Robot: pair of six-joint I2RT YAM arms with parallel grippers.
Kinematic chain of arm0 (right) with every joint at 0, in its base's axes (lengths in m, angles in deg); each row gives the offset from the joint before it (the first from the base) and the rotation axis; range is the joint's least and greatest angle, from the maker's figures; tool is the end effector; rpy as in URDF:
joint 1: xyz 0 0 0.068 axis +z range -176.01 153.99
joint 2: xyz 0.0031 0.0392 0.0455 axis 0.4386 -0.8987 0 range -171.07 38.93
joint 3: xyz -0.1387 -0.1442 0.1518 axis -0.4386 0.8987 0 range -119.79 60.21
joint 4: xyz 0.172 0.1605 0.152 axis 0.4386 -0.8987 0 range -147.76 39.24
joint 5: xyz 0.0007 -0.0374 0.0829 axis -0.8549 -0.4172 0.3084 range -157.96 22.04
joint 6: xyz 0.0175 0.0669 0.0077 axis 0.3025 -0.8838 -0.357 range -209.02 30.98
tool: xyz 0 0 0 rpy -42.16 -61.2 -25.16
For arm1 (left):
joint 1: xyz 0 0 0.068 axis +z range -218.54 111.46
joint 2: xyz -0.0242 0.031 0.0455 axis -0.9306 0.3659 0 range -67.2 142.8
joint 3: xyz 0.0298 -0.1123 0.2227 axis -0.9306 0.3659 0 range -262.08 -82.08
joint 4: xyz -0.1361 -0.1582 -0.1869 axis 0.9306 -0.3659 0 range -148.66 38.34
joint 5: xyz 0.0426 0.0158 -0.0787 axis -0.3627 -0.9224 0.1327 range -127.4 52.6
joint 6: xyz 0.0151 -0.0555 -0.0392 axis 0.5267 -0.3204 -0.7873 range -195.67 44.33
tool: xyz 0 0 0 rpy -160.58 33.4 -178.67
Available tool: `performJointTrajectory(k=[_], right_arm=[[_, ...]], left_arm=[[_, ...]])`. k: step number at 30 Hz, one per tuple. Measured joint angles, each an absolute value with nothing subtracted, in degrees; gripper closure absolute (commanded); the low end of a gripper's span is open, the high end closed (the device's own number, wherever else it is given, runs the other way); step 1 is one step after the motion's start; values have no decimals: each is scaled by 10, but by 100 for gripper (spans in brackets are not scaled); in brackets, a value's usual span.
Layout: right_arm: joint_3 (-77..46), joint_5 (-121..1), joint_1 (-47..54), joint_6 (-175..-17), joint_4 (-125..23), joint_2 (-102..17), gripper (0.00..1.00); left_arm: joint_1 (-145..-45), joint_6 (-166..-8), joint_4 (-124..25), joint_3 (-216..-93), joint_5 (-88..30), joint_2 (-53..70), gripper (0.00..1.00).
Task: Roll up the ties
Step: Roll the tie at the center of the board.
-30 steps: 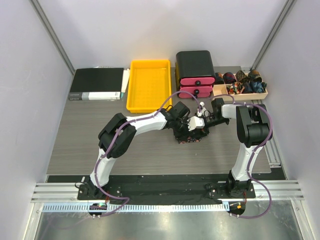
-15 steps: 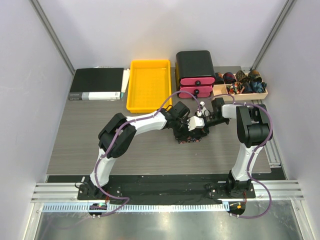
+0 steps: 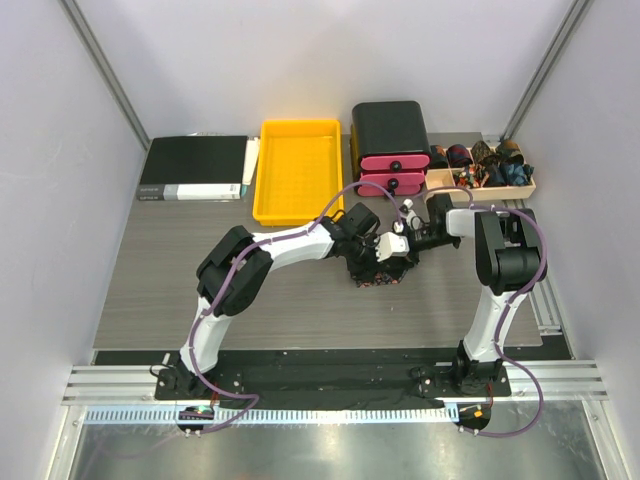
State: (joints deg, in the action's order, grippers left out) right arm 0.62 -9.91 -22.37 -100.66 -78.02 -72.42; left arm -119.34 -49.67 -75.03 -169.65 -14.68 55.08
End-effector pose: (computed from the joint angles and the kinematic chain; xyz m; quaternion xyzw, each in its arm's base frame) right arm 0.3351 0.0694 0.0656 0.0143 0.8716 0.4897 0.0186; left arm 0.2785 -0.3762 0.1091 0.6280 0.7051 -0.2429 0.2226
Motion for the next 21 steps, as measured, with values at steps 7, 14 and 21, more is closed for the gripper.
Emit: performJointTrajectory(k=[7, 14, 21], right_arm=[[15, -93, -220, -1010, -772, -723, 99], [1, -109, -220, -994, -791, -736, 99], [-10, -138, -220, -985, -800, -744, 99]], left_arm=[[-1192, -497, -751, -1697, -145, 551, 49], [-1181, -507, -708, -1653, -116, 527, 33], [-1169, -548, -640, -1581, -87, 488, 26]])
